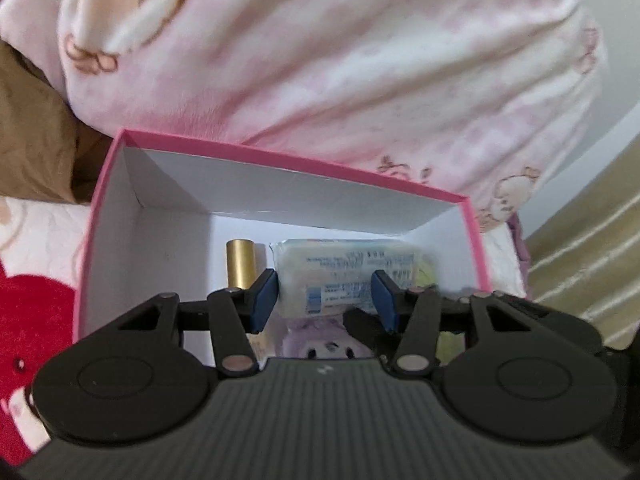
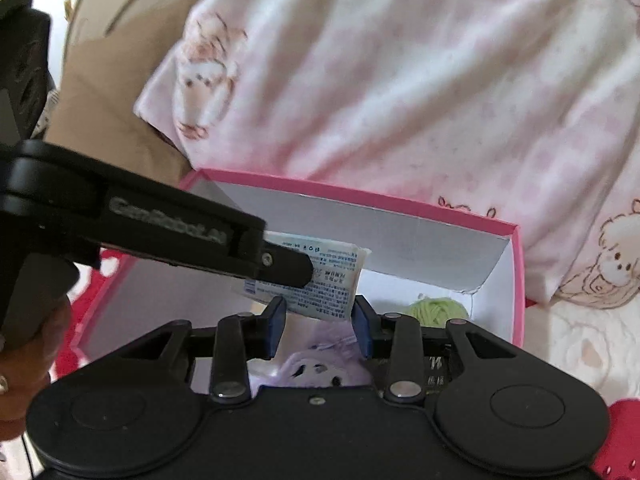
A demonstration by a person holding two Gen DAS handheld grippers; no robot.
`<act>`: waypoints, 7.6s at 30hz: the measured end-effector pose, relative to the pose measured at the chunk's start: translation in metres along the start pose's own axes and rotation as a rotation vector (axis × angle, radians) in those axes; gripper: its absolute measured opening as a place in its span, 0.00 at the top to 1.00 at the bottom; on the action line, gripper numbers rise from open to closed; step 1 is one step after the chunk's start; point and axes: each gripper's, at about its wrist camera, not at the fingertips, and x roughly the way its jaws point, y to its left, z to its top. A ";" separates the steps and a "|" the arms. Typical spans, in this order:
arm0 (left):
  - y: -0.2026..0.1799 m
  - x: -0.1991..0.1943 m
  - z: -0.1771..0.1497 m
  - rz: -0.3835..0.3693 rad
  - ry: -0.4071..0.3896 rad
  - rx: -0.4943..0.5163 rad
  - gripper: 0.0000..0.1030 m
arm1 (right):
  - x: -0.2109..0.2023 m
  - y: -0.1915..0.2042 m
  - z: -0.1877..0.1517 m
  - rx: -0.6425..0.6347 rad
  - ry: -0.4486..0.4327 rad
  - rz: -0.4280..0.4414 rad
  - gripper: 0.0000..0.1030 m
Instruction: Organize objects
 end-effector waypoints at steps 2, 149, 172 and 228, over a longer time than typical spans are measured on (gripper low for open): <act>0.003 0.013 0.003 0.002 0.009 -0.016 0.52 | 0.014 -0.003 0.004 0.003 0.028 -0.020 0.60; -0.005 -0.190 -0.150 -0.188 -0.076 -0.023 0.61 | -0.147 0.084 -0.117 0.122 0.029 0.180 0.64; 0.066 -0.064 -0.162 0.057 0.083 0.126 0.60 | -0.031 0.029 -0.211 0.611 0.126 0.241 0.34; -0.002 -0.056 -0.011 -0.004 -0.030 0.100 0.67 | -0.033 -0.019 -0.003 0.087 0.005 0.123 0.44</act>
